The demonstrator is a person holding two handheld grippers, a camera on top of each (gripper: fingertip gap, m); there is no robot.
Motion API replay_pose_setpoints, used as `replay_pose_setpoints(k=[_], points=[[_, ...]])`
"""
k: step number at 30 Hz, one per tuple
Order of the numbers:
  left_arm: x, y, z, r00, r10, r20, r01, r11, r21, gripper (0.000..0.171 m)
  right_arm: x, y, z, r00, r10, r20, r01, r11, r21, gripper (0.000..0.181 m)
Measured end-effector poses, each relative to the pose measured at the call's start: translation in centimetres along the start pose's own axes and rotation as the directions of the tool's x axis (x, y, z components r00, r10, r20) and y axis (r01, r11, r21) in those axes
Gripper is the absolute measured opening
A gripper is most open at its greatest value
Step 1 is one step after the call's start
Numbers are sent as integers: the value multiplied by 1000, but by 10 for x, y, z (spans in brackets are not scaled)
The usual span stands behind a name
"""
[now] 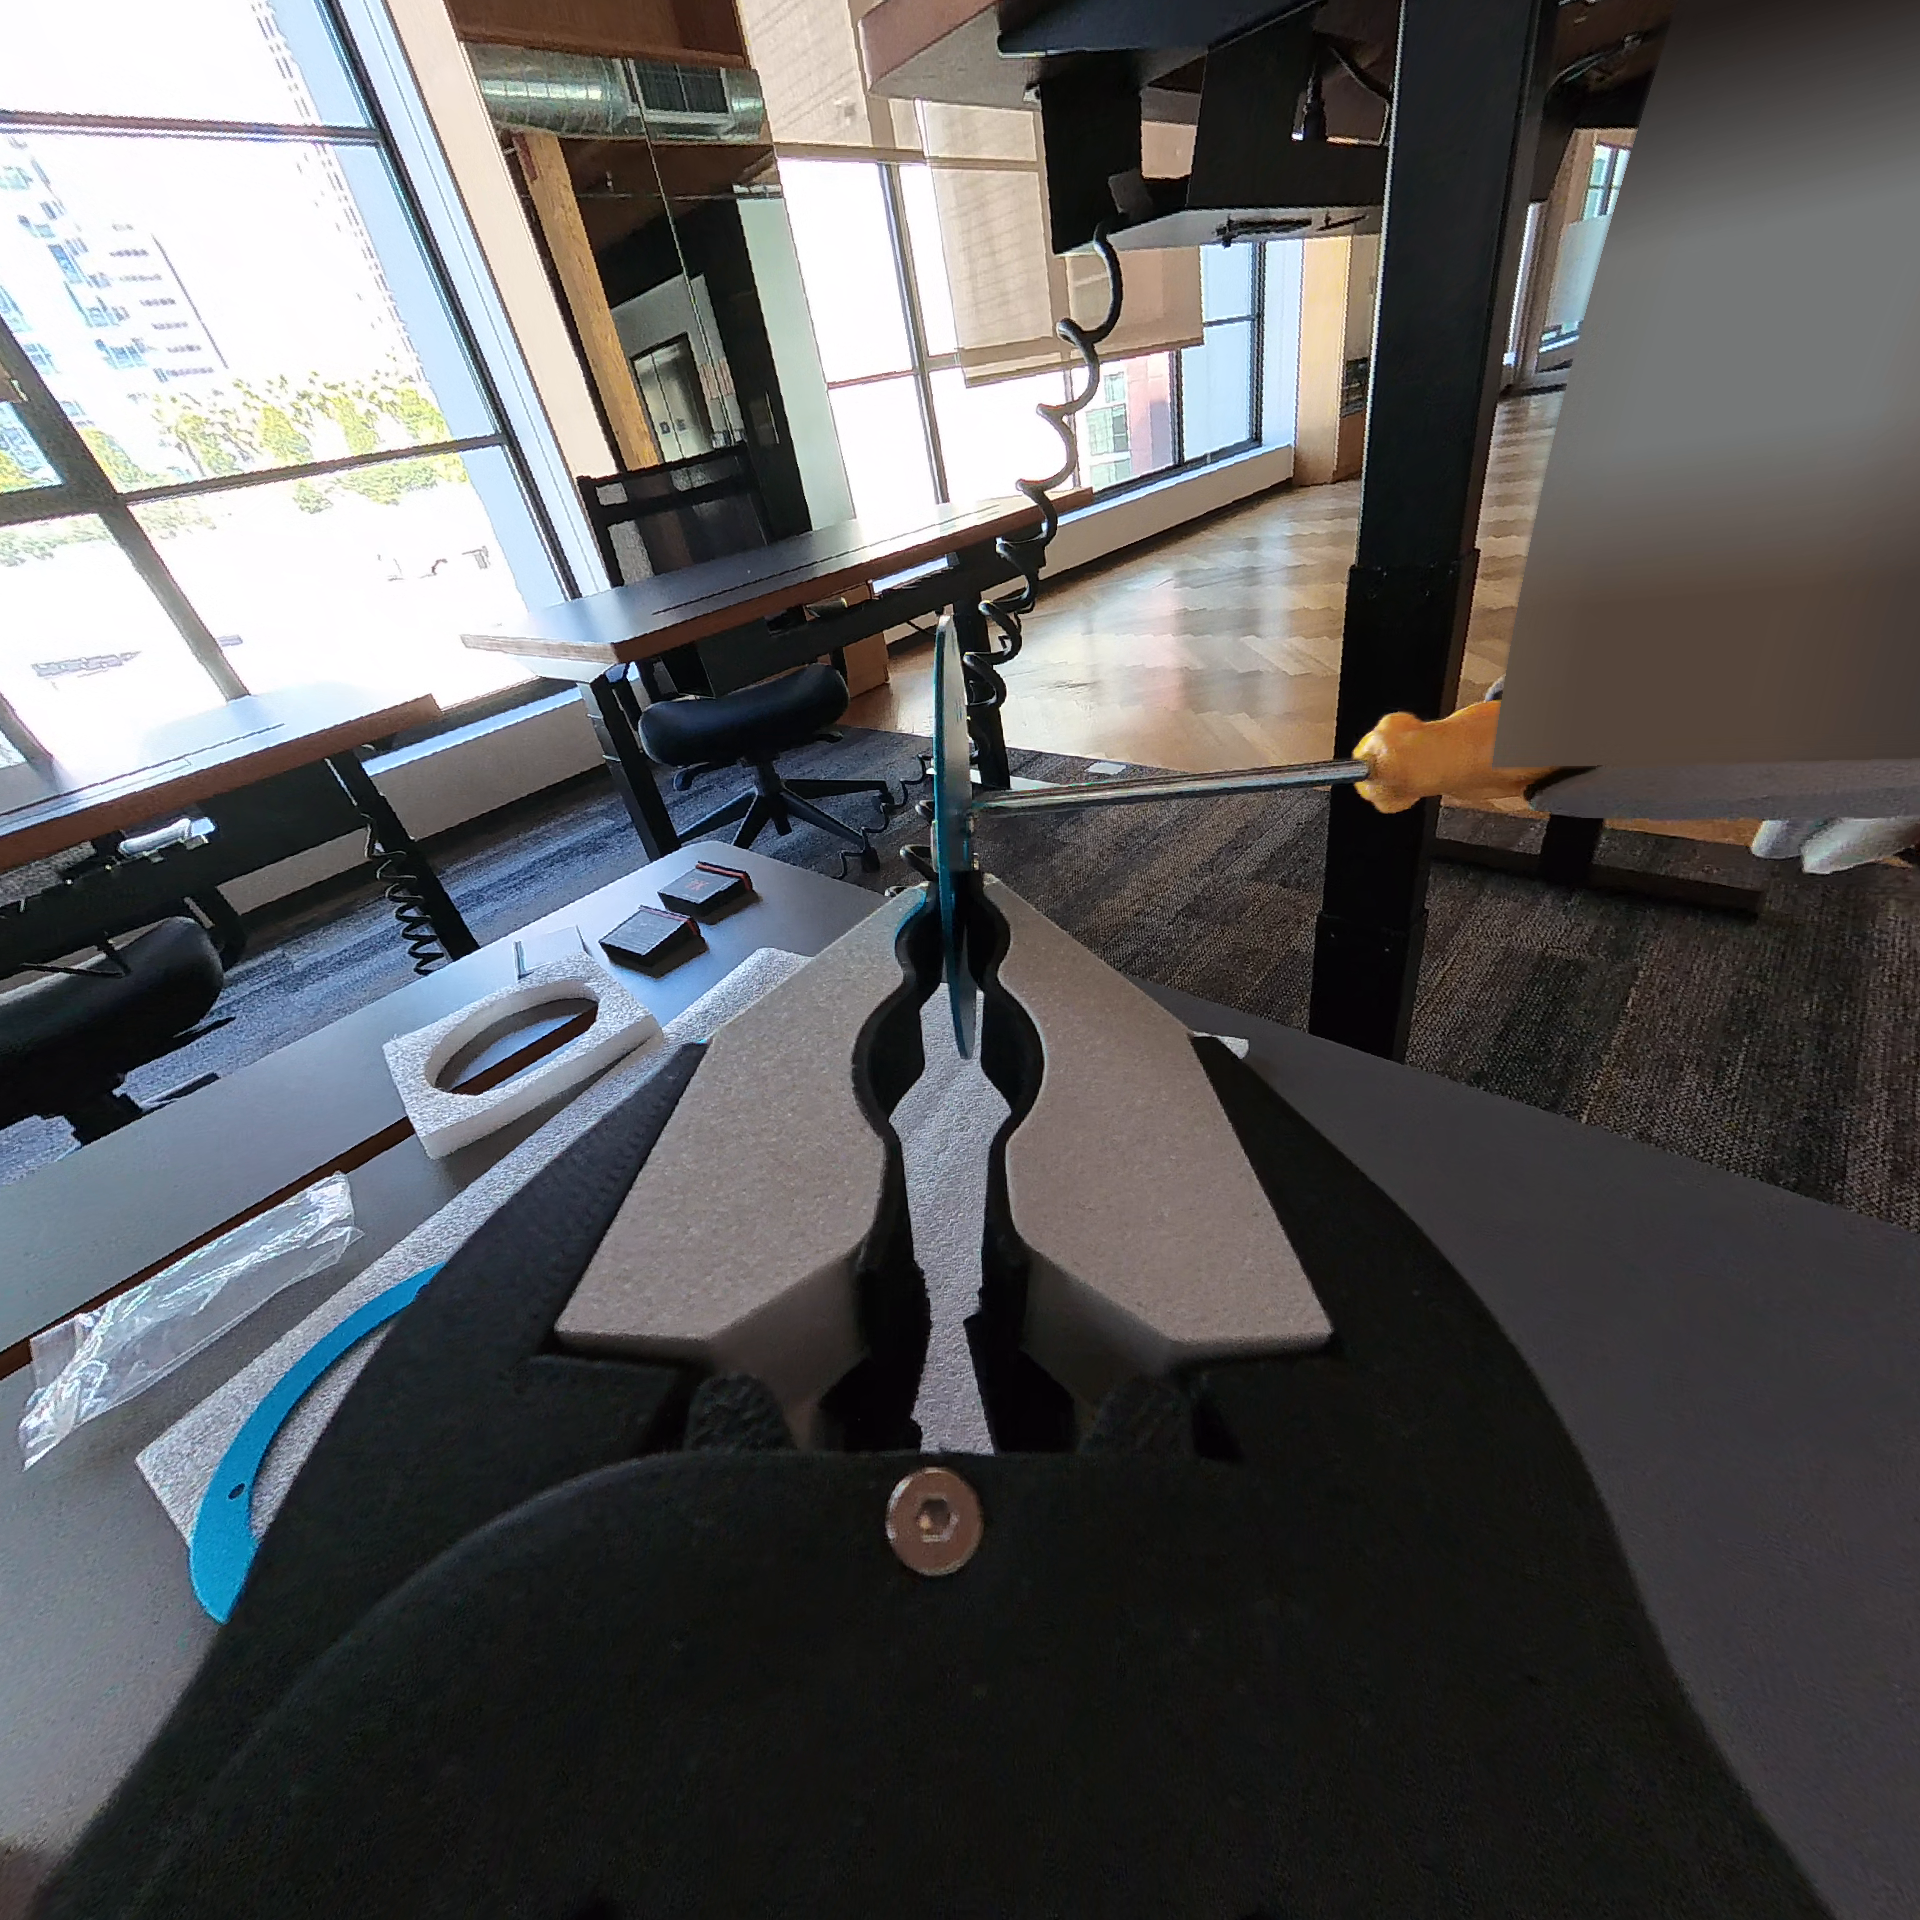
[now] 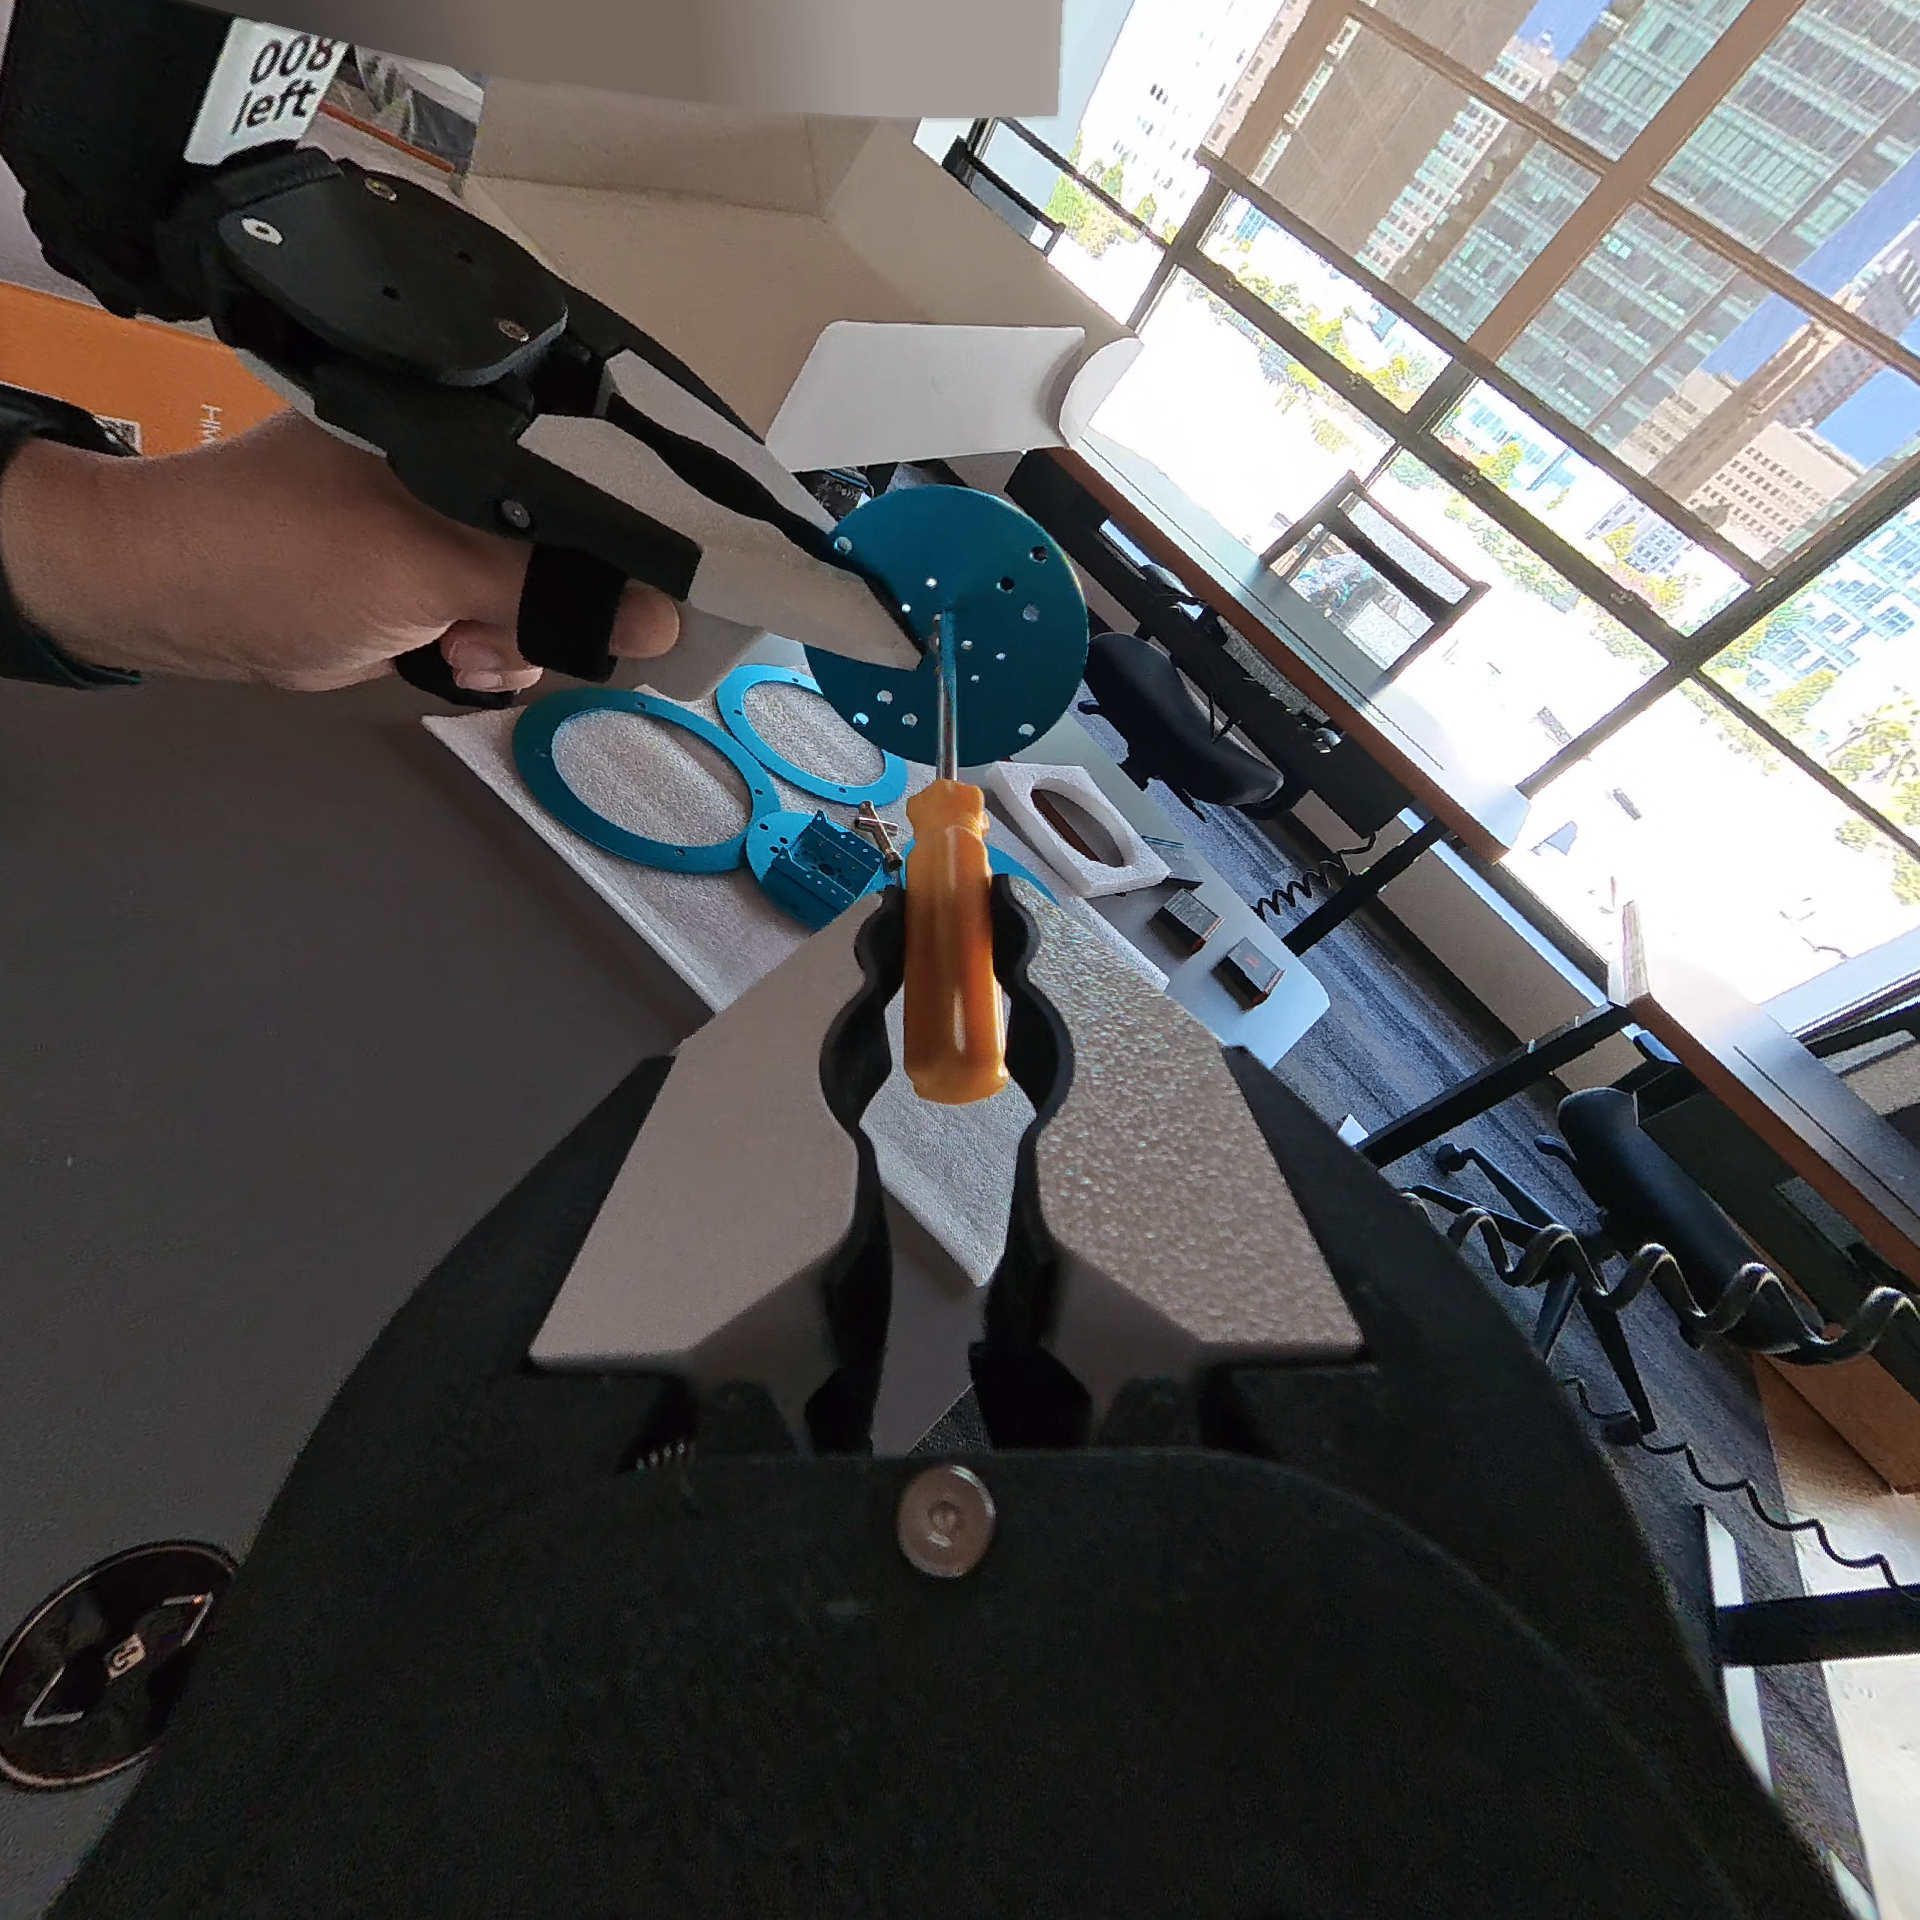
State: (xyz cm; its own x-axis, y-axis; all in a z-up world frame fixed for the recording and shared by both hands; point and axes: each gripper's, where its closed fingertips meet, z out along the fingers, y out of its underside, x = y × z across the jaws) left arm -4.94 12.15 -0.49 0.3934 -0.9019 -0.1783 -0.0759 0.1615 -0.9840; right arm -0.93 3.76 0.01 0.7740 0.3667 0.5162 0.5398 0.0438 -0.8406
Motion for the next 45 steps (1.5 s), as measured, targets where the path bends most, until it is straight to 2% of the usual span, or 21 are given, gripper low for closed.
replay_pose_setpoints(k=[14, 17, 19, 22, 26, 28, 29, 31, 32, 33, 34, 35, 36, 37, 38, 39, 40, 41, 42, 43, 45], points=[[1, 0, 0, 1000, 17, 1, -17, 1000, -3, 1, -1, 1, -1, 1000, -15, -2, 15, 1000, -9, 15], [1, 4, 2, 1000, 25, 4, -25, 999, -30, 1, -1, 1, -1, 993, -112, -31, 110, 993, -33, 15], [1, 10, 5, 1000, 25, 5, -25, 997, -74, 1, -2, 3, 0, 973, -227, -53, 224, 973, -56, 15], [3, 26, 10, 998, 56, 8, -54, 983, -175, 1, -2, 14, 5, 906, -418, -69, 407, 905, -126, 15], [5, 44, 14, 997, 71, 10, -66, 960, -271, 1, -6, 27, 10, 837, -546, -48, 531, 830, -170, 15], [3, 44, 14, 996, 90, 18, -82, 959, -270, 1, -7, 30, 12, 893, -449, -37, 439, 885, -152, 15], [2, 42, 14, 994, 107, 29, -96, 961, -261, 2, -8, 30, 13, 945, -325, -32, 318, 939, -132, 15], [0, 36, 13, 986, 158, 60, -140, 962, -233, 1, -10, 28, 14, 999, 40, 3, -40, 996, -74, 15], [-2, 31, 12, 978, 194, 78, -174, 962, -213, 1, -10, 27, 14, 965, 258, 40, -256, 966, -43, 14], [-3, 25, 10, 965, 244, 99, -221, 955, -197, 1, -10, 25, 14, 878, 469, 96, -469, 883, -21, 15], [-4, 20, 9, 944, 306, 122, -281, 942, -186, 2, -9, 23, 14, 733, 659, 168, -666, 746, -16, 15], [-5, 14, 7, 917, 370, 148, -344, 922, -175, 1, -8, 22, 13, 528, 811, 253, -833, 552, -30, 15], [-5, 9, 5, 892, 419, 171, -394, 905, -164, 1, -7, 21, 13, 283, 898, 336, -942, 326, -76, 15], [-5, 4, 3, 876, 445, 186, -423, 894, -150, 1, -8, 21, 13, 30, 914, 405, -983, 101, -155, 15], [-4, 0, 1, 867, 459, 193, -441, 888, -131, 1, -8, 20, 12, -201, 867, 456, -965, -96, -244, 15], [-2, -4, 0, 857, 476, 196, -461, 880, -119, 1, -9, 21, 10, -396, 785, 477, -908, -257, -331, 15], [-1, -6, -1, 843, 500, 202, -486, 866, -116, 1, -11, 22, 10, -546, 689, 476, -832, -380, -403, 15], [1, -8, -2, 820, 532, 213, -519, 847, -114, 1, -14, 23, 9, -648, 600, 470, -760, -465, -454, 15], [2, -11, -3, 789, 572, 225, -561, 820, -116, 1, -17, 22, 7, -720, 518, 462, -694, -519, -500, 16], [4, -14, -4, 755, 613, 234, -605, 788, -114, 1, -21, 21, 6, -777, 441, 450, -630, -551, -547, 16], [7, -20, -7, 705, 663, 251, -662, 743, -102, 1, -24, 20, 3, -839, 332, 432, -542, -591, -598, 15]])
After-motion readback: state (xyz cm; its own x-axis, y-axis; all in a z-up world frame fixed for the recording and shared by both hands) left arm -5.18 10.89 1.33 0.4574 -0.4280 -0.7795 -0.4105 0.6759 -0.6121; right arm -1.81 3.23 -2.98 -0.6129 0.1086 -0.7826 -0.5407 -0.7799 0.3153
